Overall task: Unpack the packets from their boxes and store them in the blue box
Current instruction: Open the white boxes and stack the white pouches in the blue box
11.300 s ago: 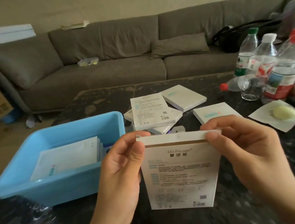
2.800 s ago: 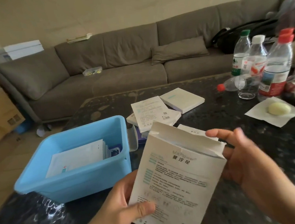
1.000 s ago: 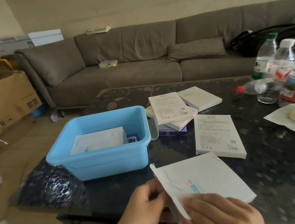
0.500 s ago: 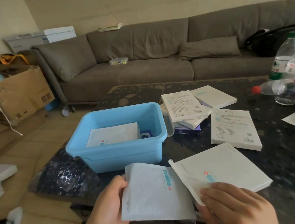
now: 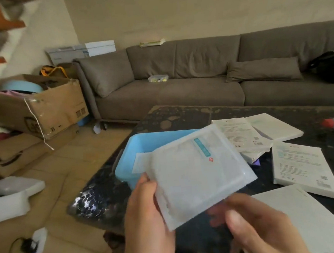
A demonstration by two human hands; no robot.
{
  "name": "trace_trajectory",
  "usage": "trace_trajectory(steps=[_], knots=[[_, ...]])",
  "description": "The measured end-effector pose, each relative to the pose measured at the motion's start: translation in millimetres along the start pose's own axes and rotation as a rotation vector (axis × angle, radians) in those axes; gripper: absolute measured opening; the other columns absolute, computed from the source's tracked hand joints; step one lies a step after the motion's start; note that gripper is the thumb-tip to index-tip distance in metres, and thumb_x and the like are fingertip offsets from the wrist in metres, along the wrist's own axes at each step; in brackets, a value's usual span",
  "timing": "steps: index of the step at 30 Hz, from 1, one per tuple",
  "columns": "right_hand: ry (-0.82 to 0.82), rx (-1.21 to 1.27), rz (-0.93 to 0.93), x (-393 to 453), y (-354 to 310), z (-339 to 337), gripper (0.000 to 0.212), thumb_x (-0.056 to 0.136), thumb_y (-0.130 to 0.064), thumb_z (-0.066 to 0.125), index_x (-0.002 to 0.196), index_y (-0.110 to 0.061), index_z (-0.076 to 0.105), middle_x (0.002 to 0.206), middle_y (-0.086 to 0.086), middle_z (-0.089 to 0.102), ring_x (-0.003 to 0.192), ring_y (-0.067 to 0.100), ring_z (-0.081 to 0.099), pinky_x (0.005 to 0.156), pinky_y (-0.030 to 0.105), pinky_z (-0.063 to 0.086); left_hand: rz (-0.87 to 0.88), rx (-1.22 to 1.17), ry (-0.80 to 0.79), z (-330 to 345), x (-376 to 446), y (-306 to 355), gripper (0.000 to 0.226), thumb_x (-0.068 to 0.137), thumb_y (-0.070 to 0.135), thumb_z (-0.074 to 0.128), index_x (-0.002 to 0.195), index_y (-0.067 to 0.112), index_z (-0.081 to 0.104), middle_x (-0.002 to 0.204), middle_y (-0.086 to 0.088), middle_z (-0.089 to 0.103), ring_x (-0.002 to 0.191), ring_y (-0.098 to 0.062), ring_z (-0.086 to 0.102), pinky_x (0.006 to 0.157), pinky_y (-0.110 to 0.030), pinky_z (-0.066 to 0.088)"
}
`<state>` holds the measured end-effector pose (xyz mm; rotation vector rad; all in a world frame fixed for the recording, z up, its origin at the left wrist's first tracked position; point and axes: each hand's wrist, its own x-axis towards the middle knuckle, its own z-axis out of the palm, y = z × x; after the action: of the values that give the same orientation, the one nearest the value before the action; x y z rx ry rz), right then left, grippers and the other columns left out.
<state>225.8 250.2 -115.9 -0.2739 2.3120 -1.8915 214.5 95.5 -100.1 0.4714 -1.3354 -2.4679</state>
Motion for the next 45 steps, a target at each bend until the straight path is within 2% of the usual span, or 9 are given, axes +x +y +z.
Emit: trace_trajectory(steps=[2,5,11,18,22,27,31,36,45], knots=[[0.073,0.222,-0.007,13.0,-21.4,4.2,0.023,0.074,-0.037,0.075,0.09,-0.02,0.075,0.081,0.003,0.076,0.071,0.016,0.071,0.058,0.037,0.055,0.107,0.003,-0.045,6.6,-4.2,-6.0,0.022,0.086,0.024,0.06,0.103,0.022,0.073,0.092,0.001,0.078,0.082,-0.008,0.074,0.061,-0.022,0.058],[0.107,0.232,0.03,55.9,-43.7,-2.7,0.014,0.096,-0.018,0.056,0.099,-0.018,0.07,0.093,0.003,0.076,0.085,0.026,0.073,0.056,0.037,0.057,0.215,0.233,-0.126,-5.0,10.4,-3.4,0.045,0.055,0.044,0.069,0.094,0.023,0.076,0.098,0.002,0.077,0.096,-0.017,0.073,0.087,-0.041,0.057],[0.079,-0.351,-0.153,144.8,-88.2,-11.6,0.025,0.101,-0.01,0.048,0.095,-0.025,0.067,0.089,-0.002,0.072,0.079,0.022,0.068,0.057,0.035,0.06,0.132,0.67,-0.277,-34.1,31.3,19.5,0.013,0.093,0.02,0.061,0.092,0.02,0.074,0.092,0.008,0.076,0.09,-0.011,0.072,0.086,-0.035,0.058],[-0.215,-0.871,-0.048,213.0,-62.5,17.6,0.028,0.096,-0.01,0.043,0.102,-0.028,0.064,0.091,0.007,0.067,0.056,0.019,0.059,0.041,0.025,0.049,0.091,0.733,-0.228,-41.9,39.2,24.5,0.018,0.095,0.028,0.056,0.089,0.023,0.071,0.091,0.011,0.075,0.087,-0.006,0.071,0.093,-0.038,0.055],[-0.305,-0.96,-0.028,219.6,-48.4,36.6,0.029,0.094,-0.008,0.042,0.099,-0.027,0.062,0.087,0.01,0.064,0.046,0.019,0.055,0.039,0.021,0.044,0.076,0.761,-0.252,-42.6,39.4,22.3,0.017,0.095,0.032,0.055,0.09,0.024,0.07,0.093,0.013,0.074,0.091,-0.007,0.07,0.095,-0.038,0.054],[-0.298,-1.002,-0.126,217.2,-38.7,47.7,0.012,0.092,-0.024,0.059,0.097,-0.023,0.07,0.091,0.002,0.065,0.079,0.019,0.059,0.069,0.024,0.044,0.073,0.776,-0.281,-41.0,39.3,20.9,0.017,0.096,0.034,0.055,0.092,0.026,0.069,0.095,0.013,0.073,0.092,-0.006,0.069,0.093,-0.033,0.054],[-0.318,-1.079,-0.137,216.3,-31.7,48.8,0.019,0.089,-0.039,0.065,0.092,-0.021,0.069,0.088,-0.001,0.065,0.084,0.018,0.058,0.068,0.021,0.04,0.066,0.759,-0.292,-39.3,39.0,20.4,0.016,0.096,0.034,0.054,0.094,0.026,0.068,0.095,0.013,0.074,0.09,-0.006,0.07,0.092,-0.032,0.055],[-0.366,-1.226,-0.134,212.9,-26.7,47.9,0.056,0.084,-0.06,0.061,0.131,-0.029,0.056,0.124,-0.004,0.06,0.113,0.017,0.054,0.097,0.031,0.044,0.065,0.751,-0.304,-39.2,38.2,19.4,0.015,0.096,0.034,0.054,0.095,0.026,0.068,0.094,0.014,0.073,0.089,-0.005,0.07,0.09,-0.029,0.055],[-0.318,-1.279,-0.14,208.7,-28.1,57.8,0.052,0.09,-0.058,0.055,0.126,-0.022,0.059,0.119,0.001,0.063,0.106,0.02,0.058,0.092,0.032,0.048,0.049,0.718,-0.36,-39.7,37.8,16.9,0.014,0.097,0.031,0.056,0.098,0.023,0.068,0.096,0.01,0.074,0.089,-0.006,0.071,0.072,-0.014,0.052]])
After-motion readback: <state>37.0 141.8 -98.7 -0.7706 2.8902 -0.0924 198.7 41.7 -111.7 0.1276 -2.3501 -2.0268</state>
